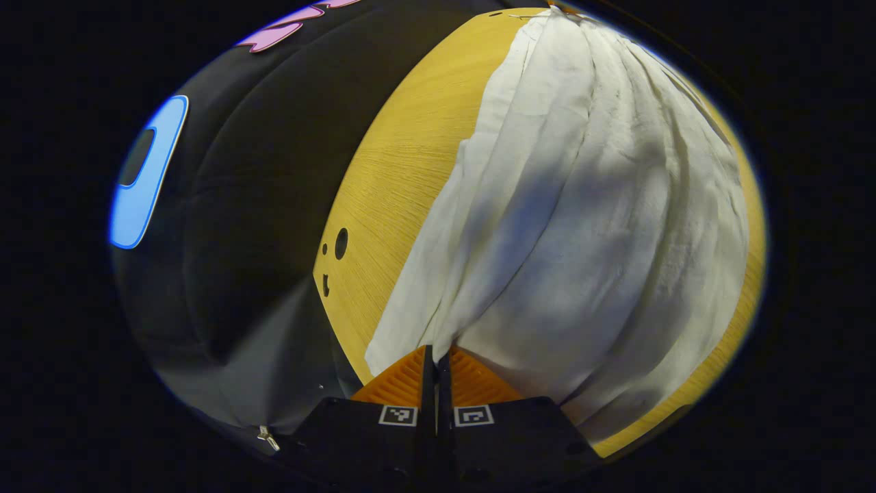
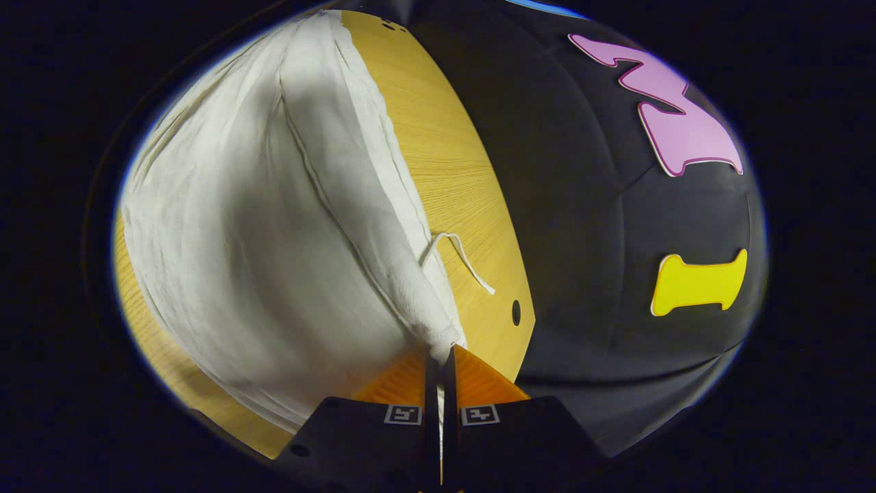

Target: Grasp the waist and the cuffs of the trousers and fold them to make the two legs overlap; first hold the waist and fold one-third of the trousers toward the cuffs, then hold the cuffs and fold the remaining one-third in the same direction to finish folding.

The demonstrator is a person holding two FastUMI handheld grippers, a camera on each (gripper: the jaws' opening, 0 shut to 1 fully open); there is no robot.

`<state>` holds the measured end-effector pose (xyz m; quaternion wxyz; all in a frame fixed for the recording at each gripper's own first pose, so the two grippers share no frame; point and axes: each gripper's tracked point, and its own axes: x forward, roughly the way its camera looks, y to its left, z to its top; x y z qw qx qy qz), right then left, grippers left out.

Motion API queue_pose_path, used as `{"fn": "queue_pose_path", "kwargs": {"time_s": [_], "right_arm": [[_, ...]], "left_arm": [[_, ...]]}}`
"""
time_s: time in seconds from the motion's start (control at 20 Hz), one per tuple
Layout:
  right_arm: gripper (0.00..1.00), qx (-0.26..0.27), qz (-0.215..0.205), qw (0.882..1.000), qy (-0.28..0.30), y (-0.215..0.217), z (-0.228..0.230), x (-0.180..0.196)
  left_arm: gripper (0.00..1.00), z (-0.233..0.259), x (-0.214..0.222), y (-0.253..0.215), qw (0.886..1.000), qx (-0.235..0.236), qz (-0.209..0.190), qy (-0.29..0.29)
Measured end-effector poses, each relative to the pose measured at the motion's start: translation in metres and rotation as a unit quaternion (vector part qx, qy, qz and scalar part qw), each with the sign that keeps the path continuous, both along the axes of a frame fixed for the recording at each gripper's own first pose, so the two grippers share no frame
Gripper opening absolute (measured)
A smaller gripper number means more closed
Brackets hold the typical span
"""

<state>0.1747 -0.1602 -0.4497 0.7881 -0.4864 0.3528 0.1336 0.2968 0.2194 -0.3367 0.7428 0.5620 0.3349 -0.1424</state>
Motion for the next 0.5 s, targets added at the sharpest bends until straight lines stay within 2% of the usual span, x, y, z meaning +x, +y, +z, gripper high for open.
{"fn": "queue_pose_path", "kwargs": {"time_s": [0.15, 0.25, 0.3, 0.35, 0.4, 0.45, 0.5], "right_arm": [[0.09, -0.012, 0.003, 1.0, -0.004, 0.001, -0.003, -0.001], [0.15, -0.024, 0.005, 1.0, -0.014, -0.001, 0.0, 0.0], [0.23, -0.032, 0.01, 0.999, -0.021, -0.002, 0.002, 0.002], [0.28, -0.038, 0.014, 0.999, -0.027, -0.002, 0.006, 0.003], [0.44, -0.039, 0.016, 0.999, -0.029, -0.002, 0.009, 0.003], [0.45, -0.045, 0.017, 0.998, -0.036, -0.006, 0.013, 0.004], [0.51, -0.05, 0.02, 0.998, -0.044, -0.007, 0.018, 0.005]], "left_arm": [[0.06, 0.001, 0.004, -0.001, 1.0, -0.001, -0.007, -0.008], [0.11, 0.003, 0.005, 0.0, 1.0, 0.006, -0.008, -0.017], [0.16, 0.007, 0.007, 0.0, 1.0, 0.01, -0.009, -0.026], [0.27, 0.013, 0.01, 0.002, 0.999, 0.017, -0.01, -0.038], [0.4, 0.017, 0.013, 0.004, 0.998, 0.022, -0.013, -0.049], [0.53, 0.023, 0.015, 0.005, 0.998, 0.028, -0.015, -0.058], [0.66, 0.029, 0.018, 0.007, 0.997, 0.034, -0.019, -0.067]]}}
